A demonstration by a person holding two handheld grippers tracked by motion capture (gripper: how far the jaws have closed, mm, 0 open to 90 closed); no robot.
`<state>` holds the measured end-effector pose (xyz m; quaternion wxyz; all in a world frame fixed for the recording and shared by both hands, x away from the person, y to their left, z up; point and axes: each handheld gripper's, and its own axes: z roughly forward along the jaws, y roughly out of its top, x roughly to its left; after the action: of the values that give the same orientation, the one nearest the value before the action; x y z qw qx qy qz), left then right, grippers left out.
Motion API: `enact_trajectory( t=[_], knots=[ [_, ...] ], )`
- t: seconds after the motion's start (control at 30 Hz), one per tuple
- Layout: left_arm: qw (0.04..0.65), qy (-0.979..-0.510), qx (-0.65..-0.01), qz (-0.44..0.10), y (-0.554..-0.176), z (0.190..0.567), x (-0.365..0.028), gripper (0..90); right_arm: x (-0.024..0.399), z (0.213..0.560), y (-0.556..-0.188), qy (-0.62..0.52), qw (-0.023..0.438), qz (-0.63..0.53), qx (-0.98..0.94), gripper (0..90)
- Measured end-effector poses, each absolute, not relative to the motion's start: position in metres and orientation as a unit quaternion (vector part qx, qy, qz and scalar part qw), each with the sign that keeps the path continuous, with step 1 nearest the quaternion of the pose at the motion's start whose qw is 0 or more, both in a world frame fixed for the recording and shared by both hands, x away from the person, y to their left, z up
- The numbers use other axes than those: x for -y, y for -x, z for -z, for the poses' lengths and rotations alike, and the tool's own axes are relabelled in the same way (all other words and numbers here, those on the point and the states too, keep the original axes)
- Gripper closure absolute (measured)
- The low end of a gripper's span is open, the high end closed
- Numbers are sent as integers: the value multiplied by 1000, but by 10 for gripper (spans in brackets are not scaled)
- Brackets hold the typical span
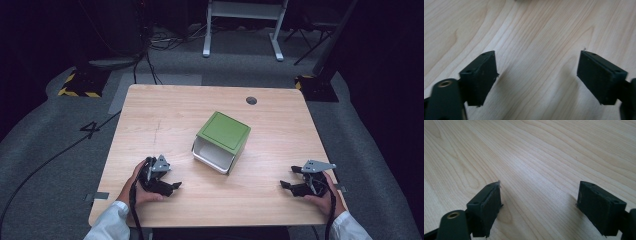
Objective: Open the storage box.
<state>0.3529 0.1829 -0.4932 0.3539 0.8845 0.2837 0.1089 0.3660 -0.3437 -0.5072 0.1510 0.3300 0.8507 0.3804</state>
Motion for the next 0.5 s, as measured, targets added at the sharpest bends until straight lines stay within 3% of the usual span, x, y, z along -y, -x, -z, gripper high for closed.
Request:
enact_trajectory(
  t=[0.5],
  knots=[
    [363, -898, -223, -109, -346, 473, -141, 205, 344, 507, -366, -330, 151, -380, -851, 194]
  ],
)
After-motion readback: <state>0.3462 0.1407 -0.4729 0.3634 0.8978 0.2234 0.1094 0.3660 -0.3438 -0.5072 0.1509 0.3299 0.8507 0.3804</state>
